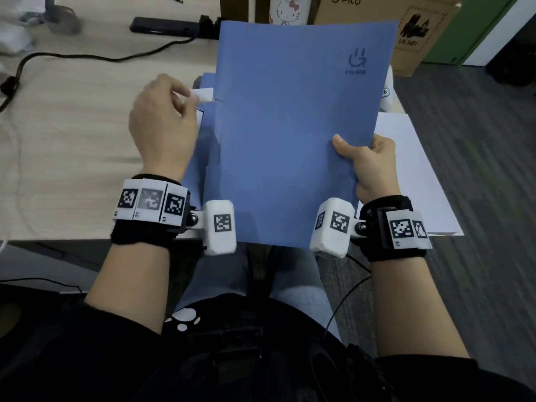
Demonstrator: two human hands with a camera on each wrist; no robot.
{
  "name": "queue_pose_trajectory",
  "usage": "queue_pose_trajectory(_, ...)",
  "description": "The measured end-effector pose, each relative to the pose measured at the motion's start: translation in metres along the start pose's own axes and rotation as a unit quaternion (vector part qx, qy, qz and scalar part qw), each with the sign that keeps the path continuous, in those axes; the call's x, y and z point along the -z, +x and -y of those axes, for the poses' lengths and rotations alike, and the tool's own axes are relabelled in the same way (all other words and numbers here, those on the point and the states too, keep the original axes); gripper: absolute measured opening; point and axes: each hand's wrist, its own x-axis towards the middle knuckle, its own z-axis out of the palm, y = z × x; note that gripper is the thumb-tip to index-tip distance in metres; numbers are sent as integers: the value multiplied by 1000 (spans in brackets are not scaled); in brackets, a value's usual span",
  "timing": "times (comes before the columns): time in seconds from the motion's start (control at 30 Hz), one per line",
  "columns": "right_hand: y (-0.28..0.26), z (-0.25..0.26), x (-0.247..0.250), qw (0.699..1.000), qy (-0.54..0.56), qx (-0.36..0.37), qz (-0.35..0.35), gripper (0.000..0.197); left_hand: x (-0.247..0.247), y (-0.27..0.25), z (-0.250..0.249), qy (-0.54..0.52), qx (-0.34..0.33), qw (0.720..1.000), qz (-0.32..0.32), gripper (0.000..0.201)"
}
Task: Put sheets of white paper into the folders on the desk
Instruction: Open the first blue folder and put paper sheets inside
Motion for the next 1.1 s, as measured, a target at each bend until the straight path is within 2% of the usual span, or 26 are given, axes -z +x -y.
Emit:
queue_pose_trajectory(0.07,-1,2,0,1000,-2,8,0,12,-1,7,2,75,-38,996,-6,31)
queue_pose_trajectory(0.13,-1,4,1,1000,-1,11,1,13,-4,11,5,150,-49,987,39,33)
queue_pose_trajectory(0.23,-3,5,1,1000,5,18,4,13,-7,15,9,160,-42,982,90,34)
queue_pose_trajectory(0.37,-4,5,4,1000,-6,28,5,12,-5,15,11,106,-34,987,114,34)
queue_pose_trajectory(0.47,-5,3,7,999,-13,27,12,11,-4,17,15,10,3,989,149,36)
queue_pose_trajectory(0.6,-6,-1,8,999,-13,29,14,11,-1,14,7,-75,98,979,162,38)
queue_pose_trajectory(0.73,-5,-2,5,999,-6,33,12,10,-6,3,-7,-206,209,944,153,39)
queue_pose_trajectory(0.83,-6,-3,4,999,-3,35,8,11,-8,-4,-7,-210,223,938,161,36)
queue_pose_trajectory(0.93,-6,-5,4,1000,3,31,2,12,-14,-7,-3,-188,211,946,160,35)
queue_pose_trajectory(1.0,-7,-6,3,1000,7,28,0,13,-14,-10,-8,-178,214,945,170,26)
queue_pose_trajectory(1.1,-8,-6,1,1000,6,25,0,13,-12,-17,-21,-195,248,928,199,23)
